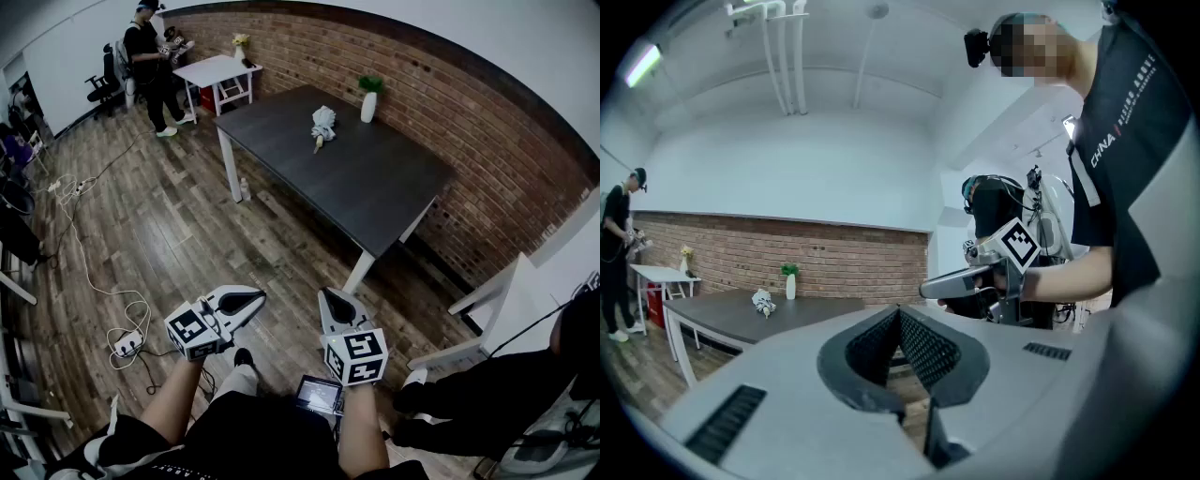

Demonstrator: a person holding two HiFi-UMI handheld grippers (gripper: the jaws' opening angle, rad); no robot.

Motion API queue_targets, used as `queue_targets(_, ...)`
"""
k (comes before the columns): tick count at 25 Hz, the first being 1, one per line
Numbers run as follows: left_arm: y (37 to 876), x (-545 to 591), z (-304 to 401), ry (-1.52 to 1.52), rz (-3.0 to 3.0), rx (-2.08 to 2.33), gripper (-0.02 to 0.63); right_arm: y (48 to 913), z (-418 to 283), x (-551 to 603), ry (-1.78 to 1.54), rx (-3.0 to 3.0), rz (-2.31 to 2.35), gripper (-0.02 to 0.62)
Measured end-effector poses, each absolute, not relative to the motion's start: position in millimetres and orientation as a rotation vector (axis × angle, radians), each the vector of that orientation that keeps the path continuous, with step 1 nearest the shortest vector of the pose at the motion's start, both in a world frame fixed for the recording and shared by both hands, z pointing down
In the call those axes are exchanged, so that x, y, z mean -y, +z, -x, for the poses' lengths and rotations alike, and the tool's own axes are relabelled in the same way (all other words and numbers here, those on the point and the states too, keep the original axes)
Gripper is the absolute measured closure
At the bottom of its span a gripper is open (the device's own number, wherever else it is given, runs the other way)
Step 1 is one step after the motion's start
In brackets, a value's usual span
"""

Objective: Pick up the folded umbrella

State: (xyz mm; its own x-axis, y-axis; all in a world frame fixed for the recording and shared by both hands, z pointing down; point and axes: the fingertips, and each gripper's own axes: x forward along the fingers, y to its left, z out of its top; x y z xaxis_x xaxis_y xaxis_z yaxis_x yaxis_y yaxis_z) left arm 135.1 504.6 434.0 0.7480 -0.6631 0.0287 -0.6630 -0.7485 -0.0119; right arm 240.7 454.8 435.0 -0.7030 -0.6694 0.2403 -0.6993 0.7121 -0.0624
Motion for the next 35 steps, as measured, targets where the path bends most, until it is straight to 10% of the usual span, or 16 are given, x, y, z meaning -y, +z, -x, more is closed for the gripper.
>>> queue_targets(35, 436, -513, -133, 0.063, 3.017, -1.099, 0.603, 438, -243, -457, 0.354, 2.751, -1.163, 0.584)
